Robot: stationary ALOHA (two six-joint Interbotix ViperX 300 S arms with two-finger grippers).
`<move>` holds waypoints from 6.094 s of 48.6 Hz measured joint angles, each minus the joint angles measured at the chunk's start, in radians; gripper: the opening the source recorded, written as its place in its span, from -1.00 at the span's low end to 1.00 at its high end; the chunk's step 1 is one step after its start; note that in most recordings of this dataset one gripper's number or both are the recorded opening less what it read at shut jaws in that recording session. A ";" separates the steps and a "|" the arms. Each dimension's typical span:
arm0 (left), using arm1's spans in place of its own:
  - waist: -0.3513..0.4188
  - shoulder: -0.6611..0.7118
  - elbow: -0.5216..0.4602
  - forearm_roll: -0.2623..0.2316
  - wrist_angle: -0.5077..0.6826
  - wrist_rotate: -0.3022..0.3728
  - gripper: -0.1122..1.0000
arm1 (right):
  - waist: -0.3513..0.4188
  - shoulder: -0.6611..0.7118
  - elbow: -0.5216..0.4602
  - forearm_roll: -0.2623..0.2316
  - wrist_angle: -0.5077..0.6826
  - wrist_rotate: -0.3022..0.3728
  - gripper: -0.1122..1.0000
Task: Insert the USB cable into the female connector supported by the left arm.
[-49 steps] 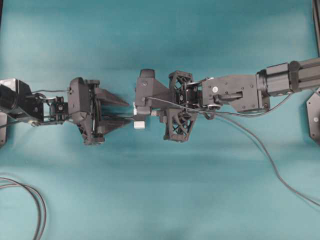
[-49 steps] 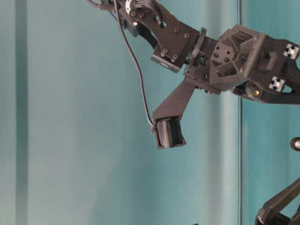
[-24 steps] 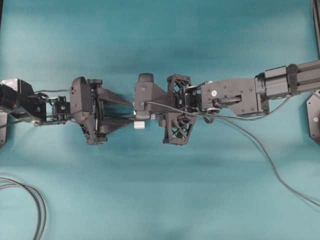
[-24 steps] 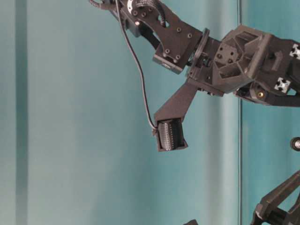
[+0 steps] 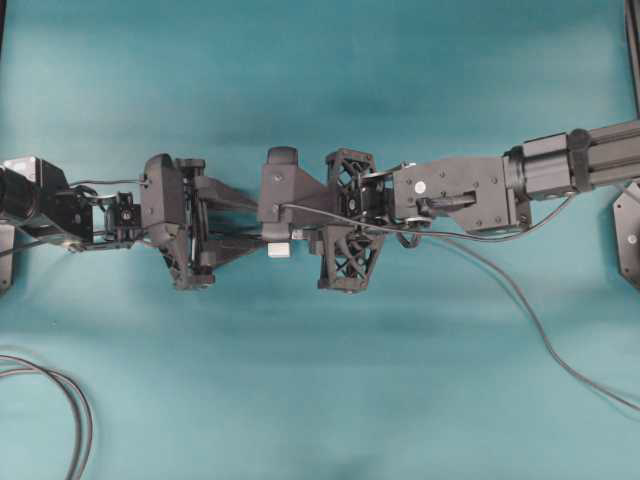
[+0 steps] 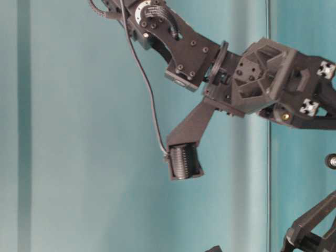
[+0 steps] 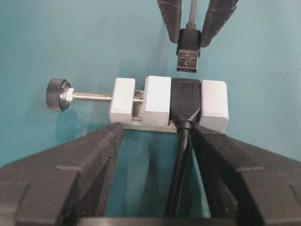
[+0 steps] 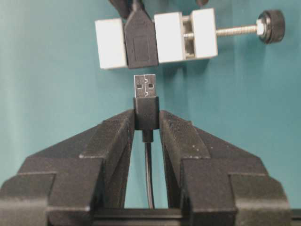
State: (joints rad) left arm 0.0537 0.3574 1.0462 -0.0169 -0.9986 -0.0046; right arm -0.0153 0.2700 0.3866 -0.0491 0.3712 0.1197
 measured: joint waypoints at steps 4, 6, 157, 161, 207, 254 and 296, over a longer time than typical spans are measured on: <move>0.000 -0.002 0.000 -0.002 0.000 0.000 0.38 | 0.000 0.002 0.000 0.002 0.000 0.002 -0.40; 0.000 -0.002 0.000 0.000 0.000 0.000 0.38 | 0.000 0.000 0.000 0.002 0.000 0.002 -0.40; -0.029 0.000 -0.005 0.000 0.011 0.000 0.38 | 0.012 0.032 -0.035 -0.032 0.003 0.026 -0.39; -0.029 0.000 -0.005 -0.002 0.011 0.000 0.38 | 0.012 0.032 -0.035 -0.032 0.008 0.026 -0.40; -0.029 -0.002 -0.005 -0.002 0.011 0.000 0.38 | 0.011 0.046 -0.058 -0.032 0.031 0.025 -0.40; -0.041 0.000 -0.003 -0.002 0.014 0.000 0.38 | 0.006 0.112 -0.172 -0.032 0.060 -0.086 -0.43; -0.052 -0.040 0.012 -0.002 0.017 0.000 0.38 | 0.020 0.112 -0.181 -0.032 0.101 -0.080 -0.43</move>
State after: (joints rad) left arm 0.0015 0.3175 1.0584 -0.0184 -0.9817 -0.0046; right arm 0.0046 0.3820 0.2056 -0.0813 0.4725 0.0399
